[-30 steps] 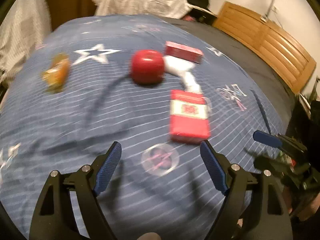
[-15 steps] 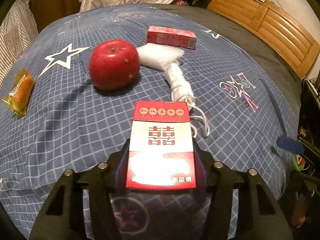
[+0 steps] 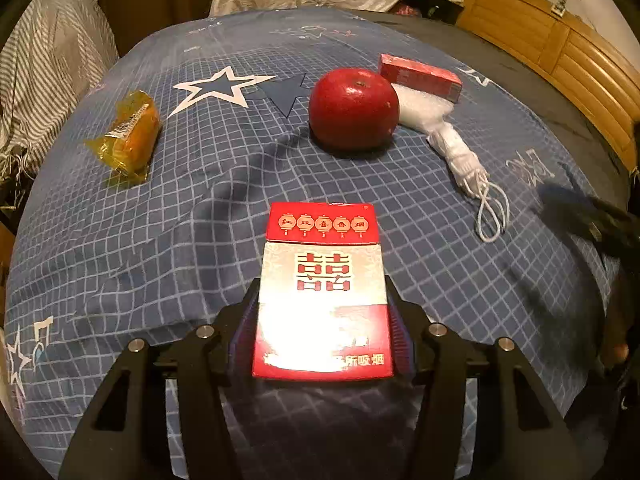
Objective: Collect trash
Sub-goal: 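Grasp the white mask with its ear loops with the right tool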
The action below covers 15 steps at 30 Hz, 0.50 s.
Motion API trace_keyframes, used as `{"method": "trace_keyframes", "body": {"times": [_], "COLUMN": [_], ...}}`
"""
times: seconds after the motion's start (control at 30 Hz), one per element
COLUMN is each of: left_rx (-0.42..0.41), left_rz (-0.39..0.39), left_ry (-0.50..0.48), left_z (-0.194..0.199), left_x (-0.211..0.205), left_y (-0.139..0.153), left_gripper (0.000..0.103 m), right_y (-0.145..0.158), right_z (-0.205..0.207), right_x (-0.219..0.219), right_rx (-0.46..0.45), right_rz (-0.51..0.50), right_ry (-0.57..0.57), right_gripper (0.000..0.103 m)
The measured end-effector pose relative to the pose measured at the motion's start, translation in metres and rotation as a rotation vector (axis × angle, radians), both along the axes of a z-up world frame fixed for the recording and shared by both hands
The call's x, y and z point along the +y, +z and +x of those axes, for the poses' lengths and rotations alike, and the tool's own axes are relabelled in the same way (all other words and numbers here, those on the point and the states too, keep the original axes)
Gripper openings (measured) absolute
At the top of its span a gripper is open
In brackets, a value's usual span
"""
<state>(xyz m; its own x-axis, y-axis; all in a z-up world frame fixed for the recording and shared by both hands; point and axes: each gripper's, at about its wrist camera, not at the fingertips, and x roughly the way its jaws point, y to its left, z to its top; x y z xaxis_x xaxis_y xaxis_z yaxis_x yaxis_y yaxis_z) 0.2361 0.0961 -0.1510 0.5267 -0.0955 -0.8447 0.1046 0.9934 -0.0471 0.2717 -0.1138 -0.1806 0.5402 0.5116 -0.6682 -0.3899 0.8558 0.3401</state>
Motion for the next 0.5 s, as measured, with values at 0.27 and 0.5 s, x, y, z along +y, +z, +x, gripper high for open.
{"method": "trace_keyframes", "body": {"times": [0.27,0.5], "left_rx": [0.009,0.0], "left_rz": [0.036,0.077], "left_ry": [0.057,0.09], "left_z": [0.023,0.025], "left_x": [-0.009,-0.012], "left_y": [-0.006,-0.008], "left_gripper": [0.065,0.058], "right_y": [-0.019,-0.033], "right_z": [0.067,0.068], "right_x": [0.043,0.055], "right_rx": [0.06,0.042], "right_rz": [-0.171,-0.251], "right_ry": [-0.045,-0.036], "right_gripper": [0.065,0.039]}}
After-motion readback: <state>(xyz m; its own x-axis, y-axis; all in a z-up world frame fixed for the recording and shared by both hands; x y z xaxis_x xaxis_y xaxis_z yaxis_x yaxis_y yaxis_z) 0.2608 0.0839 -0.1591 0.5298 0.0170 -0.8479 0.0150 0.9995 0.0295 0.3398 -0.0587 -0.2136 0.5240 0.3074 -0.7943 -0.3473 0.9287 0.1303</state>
